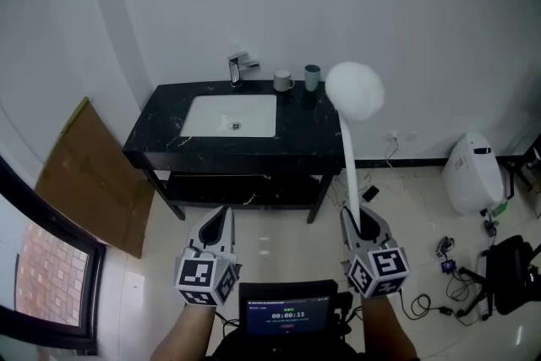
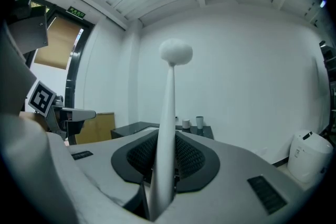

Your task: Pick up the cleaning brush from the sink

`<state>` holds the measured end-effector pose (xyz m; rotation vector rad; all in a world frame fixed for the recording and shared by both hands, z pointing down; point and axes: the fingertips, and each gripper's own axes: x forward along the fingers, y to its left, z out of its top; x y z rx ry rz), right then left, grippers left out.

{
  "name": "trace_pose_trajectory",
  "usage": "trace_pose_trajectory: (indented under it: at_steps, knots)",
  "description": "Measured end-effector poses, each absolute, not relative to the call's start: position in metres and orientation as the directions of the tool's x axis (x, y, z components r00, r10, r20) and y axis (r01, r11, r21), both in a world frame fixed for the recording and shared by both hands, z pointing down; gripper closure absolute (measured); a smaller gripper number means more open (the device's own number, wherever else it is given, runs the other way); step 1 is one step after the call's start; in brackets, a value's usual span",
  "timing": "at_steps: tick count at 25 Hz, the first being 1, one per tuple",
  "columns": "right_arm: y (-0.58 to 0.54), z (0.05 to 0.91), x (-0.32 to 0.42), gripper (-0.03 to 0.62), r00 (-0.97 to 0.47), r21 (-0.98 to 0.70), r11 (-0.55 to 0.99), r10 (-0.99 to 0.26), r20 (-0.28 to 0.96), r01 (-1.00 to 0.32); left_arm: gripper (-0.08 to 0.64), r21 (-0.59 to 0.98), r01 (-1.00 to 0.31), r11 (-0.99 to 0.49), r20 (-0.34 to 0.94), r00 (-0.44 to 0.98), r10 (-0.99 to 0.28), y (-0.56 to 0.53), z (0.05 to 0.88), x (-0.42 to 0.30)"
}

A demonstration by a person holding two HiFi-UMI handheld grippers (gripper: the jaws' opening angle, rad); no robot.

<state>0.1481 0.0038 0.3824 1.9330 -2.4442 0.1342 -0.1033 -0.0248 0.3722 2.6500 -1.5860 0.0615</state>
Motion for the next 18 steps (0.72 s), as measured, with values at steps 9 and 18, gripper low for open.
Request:
trace_pose_trajectory:
  at_steps: [9, 18]
  knots:
    - [0.0058, 0.3825, 0.1457, 0.51, -0.22, -0.058, 0.216, -0.973, 0.066, -0.975, 0.551, 0.009, -0.881, -0.474, 0.047, 0.474, -0.879, -0.0287, 0.3679, -0.1132]
    - [0.0057, 0.3785, 0.1432, 0.509, -0.216, -0.053, 0.213, -0.975, 0.057, -0.976, 0.551, 0.018, -0.878, -0.478, 0.033, 0.478, -0.878, -0.0283, 0.3638, -0.1126]
